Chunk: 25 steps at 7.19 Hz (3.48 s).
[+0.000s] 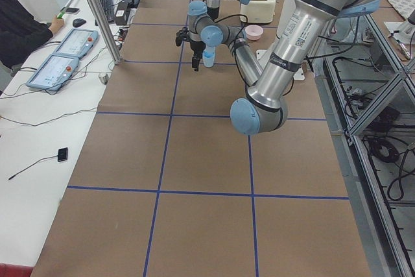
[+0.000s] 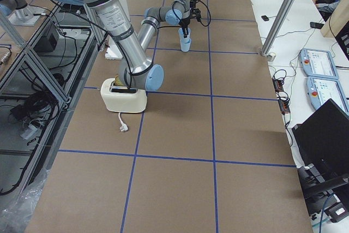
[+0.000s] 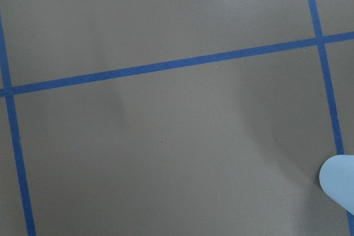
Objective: Stack blue cups with both arms
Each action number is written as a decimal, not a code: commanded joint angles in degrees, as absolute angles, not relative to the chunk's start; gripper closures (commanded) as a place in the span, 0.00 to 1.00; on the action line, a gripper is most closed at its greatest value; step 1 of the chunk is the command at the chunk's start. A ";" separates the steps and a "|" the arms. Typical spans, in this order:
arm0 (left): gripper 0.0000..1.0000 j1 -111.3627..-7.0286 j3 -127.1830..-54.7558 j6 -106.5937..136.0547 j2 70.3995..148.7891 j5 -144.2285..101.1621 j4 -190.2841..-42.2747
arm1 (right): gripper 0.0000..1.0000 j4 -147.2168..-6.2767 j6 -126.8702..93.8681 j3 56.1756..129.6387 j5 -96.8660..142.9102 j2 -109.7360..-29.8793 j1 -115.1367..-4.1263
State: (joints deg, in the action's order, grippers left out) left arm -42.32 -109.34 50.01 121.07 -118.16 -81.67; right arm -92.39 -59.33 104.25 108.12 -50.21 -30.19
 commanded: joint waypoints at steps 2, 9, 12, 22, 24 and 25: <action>0.02 -42.28 -109.25 50.01 120.94 -118.12 -81.65 | 1.00 -90.98 -59.33 103.36 108.02 -49.92 -29.79; 0.02 -42.28 -109.25 50.01 120.50 -117.86 -81.74 | 0.89 -86.66 -59.94 101.69 108.02 -50.89 -29.71; 0.02 -42.28 -109.16 49.92 120.06 -117.77 -82.35 | 0.00 -86.66 -59.85 101.95 108.54 -50.89 -30.23; 0.02 -62.89 -109.43 21.16 110.16 -128.23 -81.74 | 0.00 -86.92 -49.66 107.67 118.46 -62.21 -54.30; 0.02 -70.89 -106.81 6.49 106.44 -129.54 -79.91 | 0.00 -87.18 -42.24 108.63 120.84 -67.65 -57.55; 0.01 -74.06 -106.18 1.98 105.48 -129.46 -78.15 | 0.00 -87.45 -37.58 108.46 123.29 -70.29 -60.35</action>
